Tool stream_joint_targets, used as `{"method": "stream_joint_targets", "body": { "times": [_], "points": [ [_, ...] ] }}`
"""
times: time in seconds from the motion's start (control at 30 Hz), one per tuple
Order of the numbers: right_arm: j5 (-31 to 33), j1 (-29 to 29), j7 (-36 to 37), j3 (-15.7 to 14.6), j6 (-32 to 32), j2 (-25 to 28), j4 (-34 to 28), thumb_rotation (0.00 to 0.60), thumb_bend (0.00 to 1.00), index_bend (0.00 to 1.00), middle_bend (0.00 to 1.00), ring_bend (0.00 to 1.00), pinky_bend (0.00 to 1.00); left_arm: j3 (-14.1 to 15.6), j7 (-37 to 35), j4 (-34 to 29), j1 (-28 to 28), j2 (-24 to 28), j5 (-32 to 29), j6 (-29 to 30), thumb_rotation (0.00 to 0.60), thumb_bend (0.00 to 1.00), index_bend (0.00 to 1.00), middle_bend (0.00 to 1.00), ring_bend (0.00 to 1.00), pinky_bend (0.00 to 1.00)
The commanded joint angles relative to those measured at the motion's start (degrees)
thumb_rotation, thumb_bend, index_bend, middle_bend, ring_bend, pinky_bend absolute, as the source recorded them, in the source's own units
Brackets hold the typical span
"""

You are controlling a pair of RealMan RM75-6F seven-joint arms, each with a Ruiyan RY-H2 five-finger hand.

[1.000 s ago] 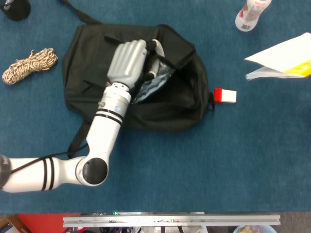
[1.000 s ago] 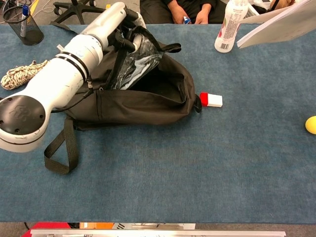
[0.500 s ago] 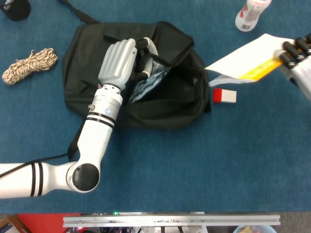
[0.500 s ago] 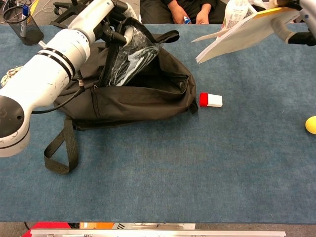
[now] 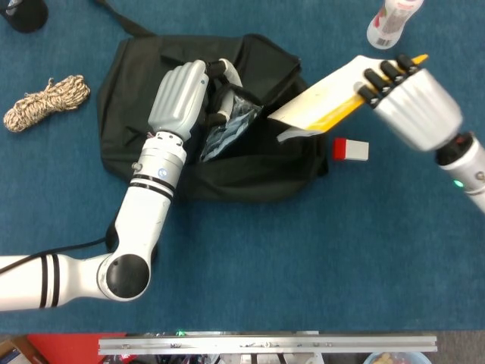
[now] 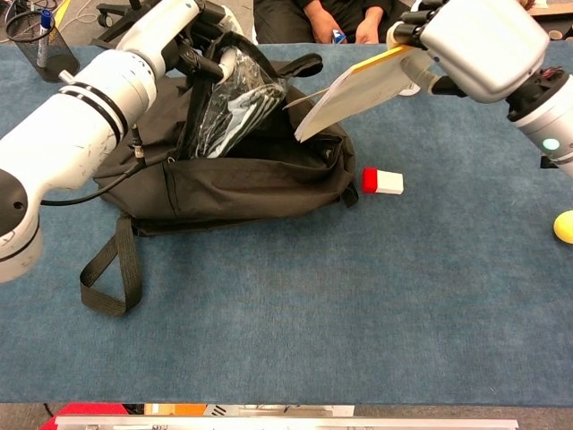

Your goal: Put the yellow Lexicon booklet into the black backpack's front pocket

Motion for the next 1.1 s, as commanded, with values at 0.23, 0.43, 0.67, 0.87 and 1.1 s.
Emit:
{"method": "stream_joint_targets", "body": {
  "times": [0.23, 0.43, 0.67, 0.87, 1.1],
  "points": [
    [-0.50, 3.30, -1.32, -0.51, -1.76, -3.67, 4.58, 0.600, 0.39, 0.82, 0.74, 0.57, 0.56, -0.44, -0.21, -3.15, -0.42, 0.44, -0.56, -0.23, 0.600, 0.54, 0.55, 0.65, 0.65, 0.79],
    [-0.74, 5.02, -0.82, -1.07, -1.92, -5.47, 8.09, 0.600, 0.40, 0.82, 0.74, 0.57, 0.56, -0.70, 1.12, -4.83, -1.54, 0.04, -1.14, 0.59, 0.600, 0.53, 0.55, 0.65, 0.65, 0.79],
    [-1.40, 6.45, -0.14, -2.76, -2.35, -8.38, 12.29, 0.600, 0.40, 0.82, 0.74, 0.58, 0.56, -1.75, 1.06, -4.55, -2.17, 0.23, -3.52, 0.66, 0.600, 0.53, 0.54, 0.65, 0.65, 0.79],
    [-1.94, 8.14, -0.51, -4.02, -3.23, -11.51, 15.30, 0.600, 0.40, 0.82, 0.75, 0.58, 0.56, -2.63, 0.95, -4.82, -2.71, 0.85, -5.32, 0.43, 0.600, 0.53, 0.54, 0.65, 0.65, 0.79],
    [-1.39, 10.51, -1.16, -4.06, -4.19, -14.97, 17.84, 0.600, 0.40, 0.82, 0.75, 0.58, 0.56, -2.95, 1.18, -5.37, -3.38, 1.30, -6.48, 0.62, 0.600, 0.53, 0.54, 0.65, 0.65, 0.79]
  ]
}}
